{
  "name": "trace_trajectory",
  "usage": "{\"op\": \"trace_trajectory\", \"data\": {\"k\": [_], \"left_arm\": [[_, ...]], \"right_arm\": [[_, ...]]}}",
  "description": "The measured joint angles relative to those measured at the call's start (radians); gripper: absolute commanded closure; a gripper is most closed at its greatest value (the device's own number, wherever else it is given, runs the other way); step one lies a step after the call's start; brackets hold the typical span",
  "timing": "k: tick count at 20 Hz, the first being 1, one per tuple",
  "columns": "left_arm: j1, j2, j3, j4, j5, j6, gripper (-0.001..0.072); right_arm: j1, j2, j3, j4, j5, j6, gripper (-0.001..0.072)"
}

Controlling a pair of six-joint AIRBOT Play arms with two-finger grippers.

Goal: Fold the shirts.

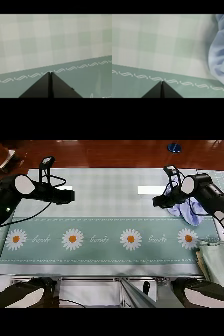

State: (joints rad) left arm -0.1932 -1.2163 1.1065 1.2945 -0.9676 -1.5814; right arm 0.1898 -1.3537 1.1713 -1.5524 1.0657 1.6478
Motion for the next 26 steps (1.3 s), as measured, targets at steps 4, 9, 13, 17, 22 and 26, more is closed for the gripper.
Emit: {"op": "trace_trajectory", "data": {"k": [4,9,13,17,22,26], "left_arm": [[0.000,-0.006,0.000,0.000,0.077,0.002,0.0356],[0.000,-0.063,0.000,0.000,0.215,0.000,0.0201],[0.000,-0.109,0.000,0.000,0.275,-0.001,0.0201],[0.000,-0.130,0.000,0.000,0.302,-0.002,0.0200],[0.000,-0.140,0.000,0.000,0.319,-0.004,0.0201],[0.000,-0.139,0.000,0.000,0.301,-0.003,0.0202]], "right_arm": [[0.000,0.000,0.000,-0.011,-0.057,0.001,0.0397],[-0.025,-0.003,0.000,-0.317,-0.225,0.162,0.0294],[-0.186,-0.031,0.000,-0.542,-0.312,0.423,0.0298],[-0.383,-0.096,0.000,-0.455,-0.350,0.476,0.0303],[-0.500,-0.188,0.000,-0.216,-0.353,0.332,0.0317],[-0.518,-0.241,0.001,0.020,-0.324,0.162,0.0690]]}}
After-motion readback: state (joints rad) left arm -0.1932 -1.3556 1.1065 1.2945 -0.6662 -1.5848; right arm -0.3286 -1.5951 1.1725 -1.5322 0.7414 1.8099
